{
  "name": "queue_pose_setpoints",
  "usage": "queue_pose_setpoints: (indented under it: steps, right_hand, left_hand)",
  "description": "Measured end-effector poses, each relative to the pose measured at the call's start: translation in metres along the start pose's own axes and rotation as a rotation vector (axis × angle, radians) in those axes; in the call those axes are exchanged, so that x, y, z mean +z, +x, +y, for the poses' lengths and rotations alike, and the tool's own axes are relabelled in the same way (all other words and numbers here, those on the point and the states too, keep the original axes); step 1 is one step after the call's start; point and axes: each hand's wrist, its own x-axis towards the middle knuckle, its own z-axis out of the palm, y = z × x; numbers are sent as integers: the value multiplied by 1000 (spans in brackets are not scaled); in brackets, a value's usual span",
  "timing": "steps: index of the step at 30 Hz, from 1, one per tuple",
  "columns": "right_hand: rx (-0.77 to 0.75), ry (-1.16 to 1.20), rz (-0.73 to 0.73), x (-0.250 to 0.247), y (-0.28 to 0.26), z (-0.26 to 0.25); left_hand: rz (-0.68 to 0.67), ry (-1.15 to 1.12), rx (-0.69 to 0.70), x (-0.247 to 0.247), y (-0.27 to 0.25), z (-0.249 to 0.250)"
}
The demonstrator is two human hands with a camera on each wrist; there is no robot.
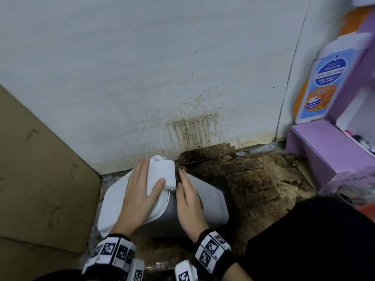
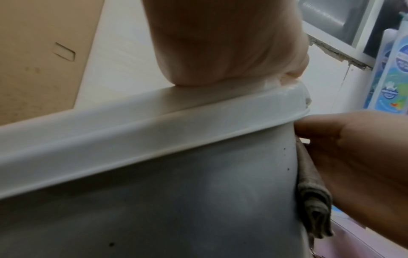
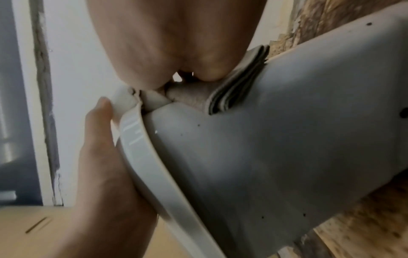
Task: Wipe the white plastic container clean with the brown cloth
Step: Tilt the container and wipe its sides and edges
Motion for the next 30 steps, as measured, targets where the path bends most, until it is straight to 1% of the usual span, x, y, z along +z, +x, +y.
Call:
queue_pose_setpoints:
  steps: [4, 6, 8, 10, 12, 14, 16, 19, 22, 25, 27, 30]
  right_hand:
    - [37, 5, -135, -11, 6, -7]
    - [-8, -126, -201, -15, 9, -7]
    - [-124, -350, -242, -18, 9, -4]
    - [-250, -507, -219, -21, 11, 3]
    - [-332, -579, -155, -21, 13, 9]
    - [-409, -621, -79, -17, 14, 16]
    - [-452, -581, -44, -11, 15, 22]
    - [-433, -471, -110, -5, 17, 25]
    - [-407, -447, -171, -1, 20, 23]
    - [-374, -452, -141, 2, 22, 30]
    - [-289, -441, -94, -2, 24, 46]
    - [-104, -457, -56, -21, 27, 81]
  left_hand:
    - [0, -21, -13, -4, 1, -4]
    - [6, -24, -11, -5, 2, -5]
    - [13, -26, -9, -4, 2, -6]
    - [15, -37, -14, -5, 2, -7]
    - [13, -48, -20, -7, 1, -6]
    - [11, -49, -20, -8, -1, -6]
    - [18, -51, -5, -8, -5, -7]
    - [27, -53, -9, -9, -8, -10]
    - [41, -57, -29, -12, -8, -14]
    - [44, -69, -38, -15, -8, -16]
    - [42, -69, -35, -15, -9, -18]
    - [44, -76, -40, -17, -9, -21]
